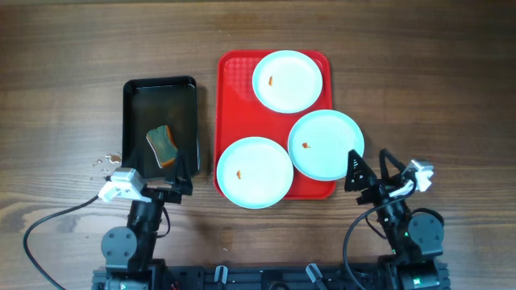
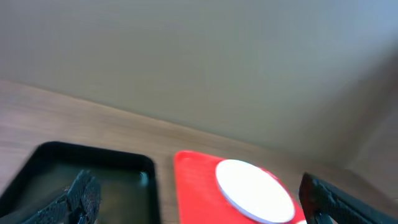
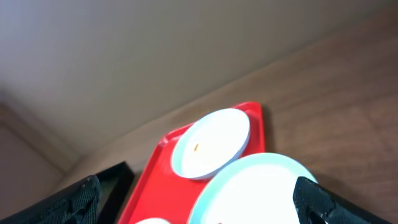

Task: Clean dirty plates on tray and stack at the side
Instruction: 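Grasp the sponge with the left gripper and a plate rim with the right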

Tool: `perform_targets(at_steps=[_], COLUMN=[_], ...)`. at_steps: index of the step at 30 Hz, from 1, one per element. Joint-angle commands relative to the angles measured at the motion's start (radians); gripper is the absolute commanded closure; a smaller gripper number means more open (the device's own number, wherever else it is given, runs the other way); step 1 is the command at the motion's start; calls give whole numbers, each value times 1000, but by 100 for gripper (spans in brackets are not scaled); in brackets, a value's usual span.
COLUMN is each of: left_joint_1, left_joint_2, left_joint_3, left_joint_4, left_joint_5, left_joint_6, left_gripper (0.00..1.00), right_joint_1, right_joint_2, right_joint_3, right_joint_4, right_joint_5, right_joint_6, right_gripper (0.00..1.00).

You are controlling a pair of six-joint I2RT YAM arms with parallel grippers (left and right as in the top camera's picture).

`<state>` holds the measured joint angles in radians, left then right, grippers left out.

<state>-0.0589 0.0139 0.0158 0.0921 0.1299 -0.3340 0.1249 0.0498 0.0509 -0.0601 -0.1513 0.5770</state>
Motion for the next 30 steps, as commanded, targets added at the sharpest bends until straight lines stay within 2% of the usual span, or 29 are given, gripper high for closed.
perform_targets(at_steps=[1, 3, 6, 11, 13, 17, 19, 20, 22, 26, 28, 30], left_joint_1=[-5, -5, -5, -5, -5, -5, -5, -5, -5, -5, -5, -5], left_joint_2=[27, 75, 196, 499, 605, 737, 772, 789, 822, 916, 982, 1059], left_joint_3=[103, 192, 364, 687, 787, 890, 892, 892, 891, 891, 887, 886], left_joint_4=[-6, -76, -265, -585, -674, -746, -768, -768, -797, -956, -988, -971], left_joint_5=[118, 121, 89, 94, 95, 134, 216, 212, 143, -123, -221, -256], left_joint_6=[-21, -21, -18, -10, -10, -19, -18, -13, -19, -187, -206, -203], left_gripper=[0, 0, 0, 0, 0, 0, 0, 0, 0, 0, 9, 12], right_joint_1=[-6, -6, -6, -5, -5, -6, -6, -6, -5, -5, -5, -5], right_joint_2=[97, 192, 363, 707, 811, 961, 1012, 1038, 1080, 1148, 1155, 1154], right_joint_3=[227, 362, 570, 904, 987, 1049, 1049, 1049, 1049, 1049, 1049, 1049], right_joint_4=[-62, -150, -332, -648, -706, -706, -704, -703, -713, -735, -758, -775], right_joint_5=[-67, -87, -93, -97, -97, -161, -232, -263, -298, -330, -343, -343], right_joint_6=[-97, -159, -189, -213, -249, -150, -171, -170, -163, -157, -187, -223], right_gripper=[0, 0, 0, 0, 0, 0, 0, 0, 0, 3, 7, 14])
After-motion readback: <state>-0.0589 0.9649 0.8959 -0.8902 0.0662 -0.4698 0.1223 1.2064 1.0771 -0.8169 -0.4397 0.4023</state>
